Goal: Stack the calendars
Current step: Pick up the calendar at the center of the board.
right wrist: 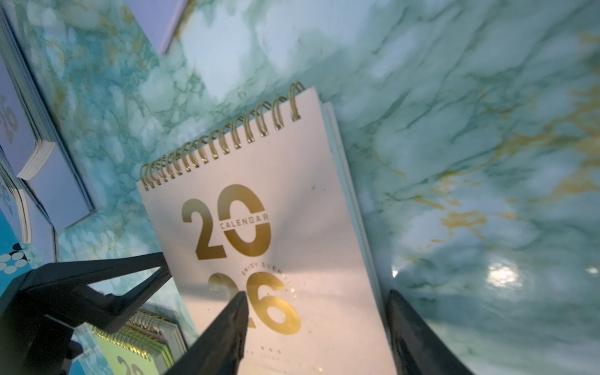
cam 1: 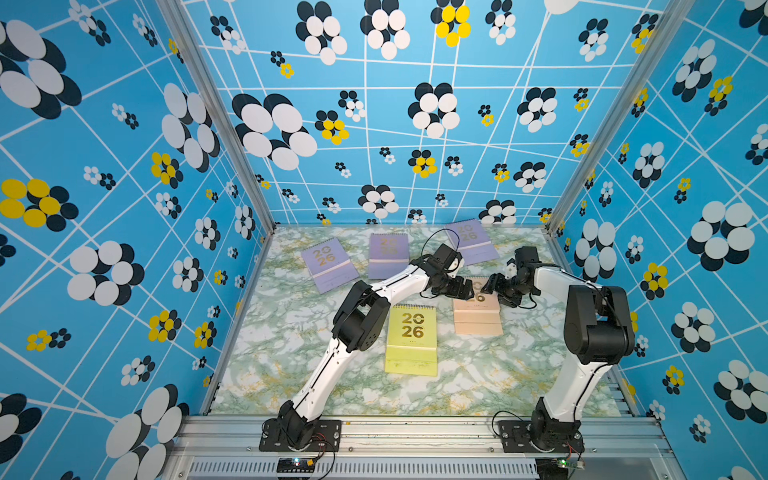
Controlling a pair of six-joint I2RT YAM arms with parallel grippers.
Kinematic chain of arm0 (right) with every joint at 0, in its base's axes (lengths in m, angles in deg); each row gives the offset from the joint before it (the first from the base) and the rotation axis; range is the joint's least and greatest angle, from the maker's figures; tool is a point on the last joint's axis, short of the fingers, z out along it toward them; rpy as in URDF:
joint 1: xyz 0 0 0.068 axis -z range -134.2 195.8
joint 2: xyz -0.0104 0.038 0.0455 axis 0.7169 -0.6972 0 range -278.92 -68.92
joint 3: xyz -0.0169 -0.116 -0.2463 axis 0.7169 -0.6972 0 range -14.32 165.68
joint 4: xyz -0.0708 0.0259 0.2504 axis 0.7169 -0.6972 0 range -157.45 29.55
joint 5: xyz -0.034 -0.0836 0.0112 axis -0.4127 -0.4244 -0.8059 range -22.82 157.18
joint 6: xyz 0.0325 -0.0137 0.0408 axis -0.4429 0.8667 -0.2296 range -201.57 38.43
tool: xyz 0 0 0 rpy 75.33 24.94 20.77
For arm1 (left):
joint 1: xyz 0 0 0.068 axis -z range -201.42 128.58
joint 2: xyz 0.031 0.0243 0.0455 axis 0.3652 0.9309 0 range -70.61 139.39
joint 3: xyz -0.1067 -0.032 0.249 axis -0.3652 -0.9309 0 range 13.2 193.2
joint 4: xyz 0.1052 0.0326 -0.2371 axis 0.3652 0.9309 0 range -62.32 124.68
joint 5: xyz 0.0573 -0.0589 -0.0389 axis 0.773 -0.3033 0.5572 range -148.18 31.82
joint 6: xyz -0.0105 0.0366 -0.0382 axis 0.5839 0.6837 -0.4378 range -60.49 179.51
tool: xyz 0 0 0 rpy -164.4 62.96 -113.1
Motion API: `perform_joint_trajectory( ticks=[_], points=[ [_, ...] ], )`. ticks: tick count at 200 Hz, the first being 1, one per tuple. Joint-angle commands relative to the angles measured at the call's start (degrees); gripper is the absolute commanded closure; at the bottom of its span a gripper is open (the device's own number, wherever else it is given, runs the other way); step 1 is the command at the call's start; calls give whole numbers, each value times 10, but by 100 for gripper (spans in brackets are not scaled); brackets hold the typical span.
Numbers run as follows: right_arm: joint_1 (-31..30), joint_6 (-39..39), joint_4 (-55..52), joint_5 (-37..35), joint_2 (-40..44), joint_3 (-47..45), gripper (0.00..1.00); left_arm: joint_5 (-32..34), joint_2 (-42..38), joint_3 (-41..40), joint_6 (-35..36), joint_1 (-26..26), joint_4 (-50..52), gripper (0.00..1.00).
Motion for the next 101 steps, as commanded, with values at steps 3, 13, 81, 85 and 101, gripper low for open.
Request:
perform_joint_trajectory(
  ticks=[3,13,81,85,101],
  points=[
    [-8,-9,11,20,-10,-4,32,-10,32,-1,-6,4,22,7],
    [-8,-11,16,27,-9,-8,32,-11,31,-1,-5,5,22,7],
    [-7,-18,77,107,23,-32,36,-46,7,-41,-28,-9,-31,7],
    [-7,-18,78,110,25,-33,36,-50,5,-46,-30,-11,-37,7],
    [-8,-16,84,116,37,-39,36,-58,-3,-64,-39,-17,-56,7]
  ],
)
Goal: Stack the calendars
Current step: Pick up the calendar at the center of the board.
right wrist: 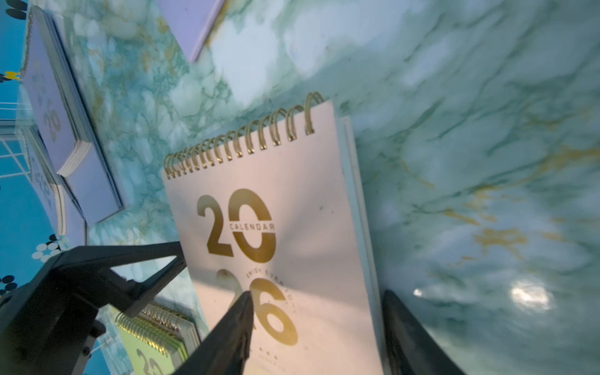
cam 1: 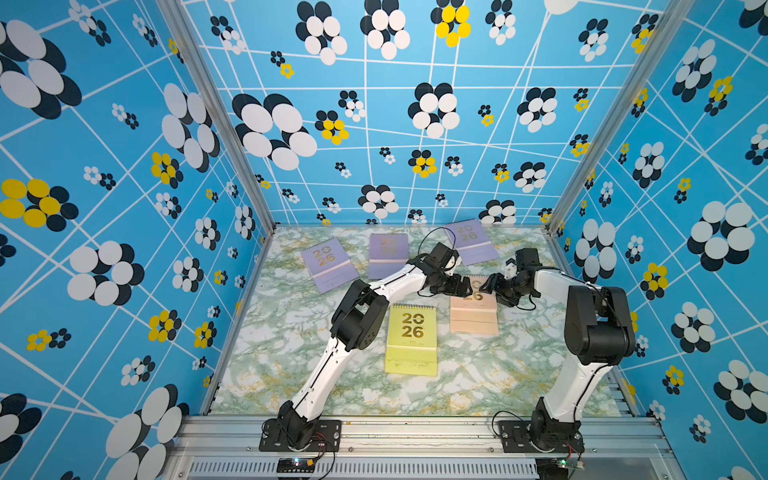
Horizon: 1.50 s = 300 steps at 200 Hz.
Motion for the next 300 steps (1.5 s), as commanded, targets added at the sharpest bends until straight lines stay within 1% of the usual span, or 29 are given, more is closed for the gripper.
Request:
perform_joint_trajectory(
  ticks=[1,59,125,160,208,234,280,300],
  points=[
    [-9,-6,32,73,32,-12,37,-39,1,-41,-21,-2,-16,7],
    [-9,-23,67,107,52,-30,38,-57,-12,-64,-29,-7,-53,7],
    [-9,-35,77,119,70,-36,42,-72,-27,-81,-38,-10,-89,7],
    [-9,-41,84,125,73,-41,51,-82,-37,-98,-43,-13,-116,7],
    [-9,-43,85,120,78,-47,56,-85,-46,-108,-44,-14,-127,7],
    [-9,-49,90,119,78,-50,64,-86,-51,-115,-47,-14,-140,7],
    [-10,-53,86,107,86,-50,82,-88,-58,-118,-46,-15,-150,7],
    [-10,-49,72,83,97,-48,90,-87,-62,-116,-41,-16,-150,7]
  ],
)
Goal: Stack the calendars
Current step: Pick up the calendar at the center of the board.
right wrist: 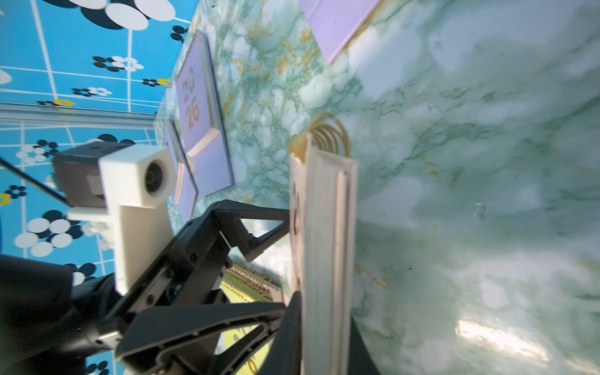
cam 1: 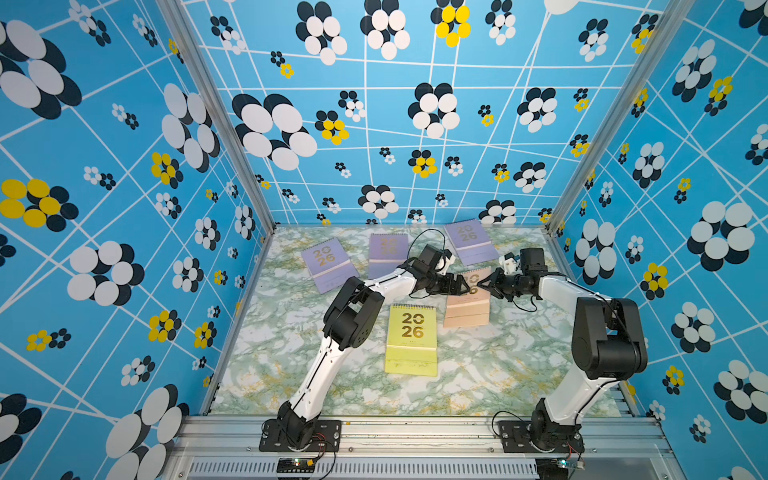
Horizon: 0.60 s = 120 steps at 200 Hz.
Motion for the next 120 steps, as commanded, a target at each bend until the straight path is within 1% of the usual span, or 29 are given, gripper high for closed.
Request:
perform_joint_trajectory(
  ticks=[1,19,67,97,120],
  points=[
    [-6,7,-14,-34,26,1,91,-15,-27,-8,2,5,-6,7],
    [-5,16,-34,-57,42,8,100,-15,-30,-7,5,2,-5,7],
    [-6,27,-85,-102,81,35,100,-12,-52,-15,14,-2,-9,7],
    [-7,25,-99,-118,123,43,100,-4,-88,-38,22,-17,-22,7],
    [-11,26,-106,-113,153,49,100,2,-124,-56,37,-32,-25,6]
  ],
)
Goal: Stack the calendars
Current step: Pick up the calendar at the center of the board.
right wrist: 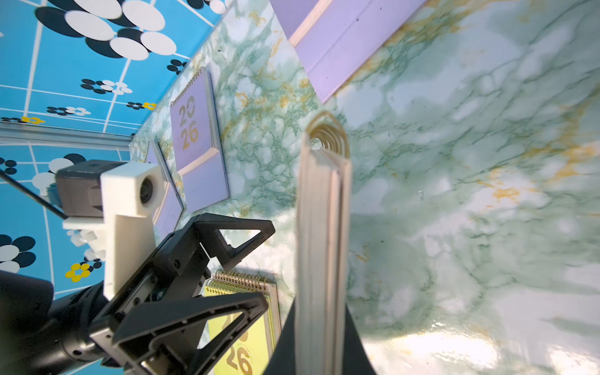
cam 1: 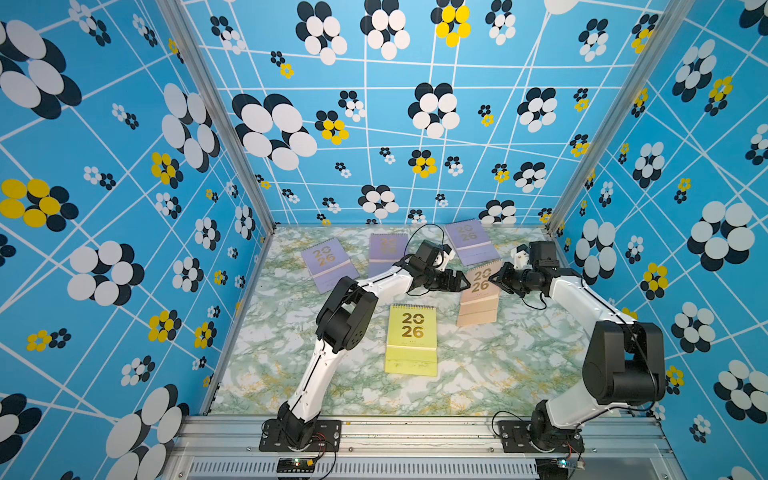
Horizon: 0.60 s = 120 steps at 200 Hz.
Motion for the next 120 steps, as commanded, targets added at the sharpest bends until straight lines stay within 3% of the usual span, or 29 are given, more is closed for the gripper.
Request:
perform_joint_trajectory(
  ticks=[1,41,84,120],
  points=[
    [-9,11,-14,-3,45,32,100,8,-63,-18,28,-22,-16,6],
    [-32,-8,-3,32,82,33,100,20,-151,-75,50,-52,-32,6],
    [-73,-40,13,54,98,41,100,16,-252,-194,64,-91,-75,5],
    [-144,-85,57,58,105,15,100,28,-337,-280,71,-115,-95,5]
  ],
)
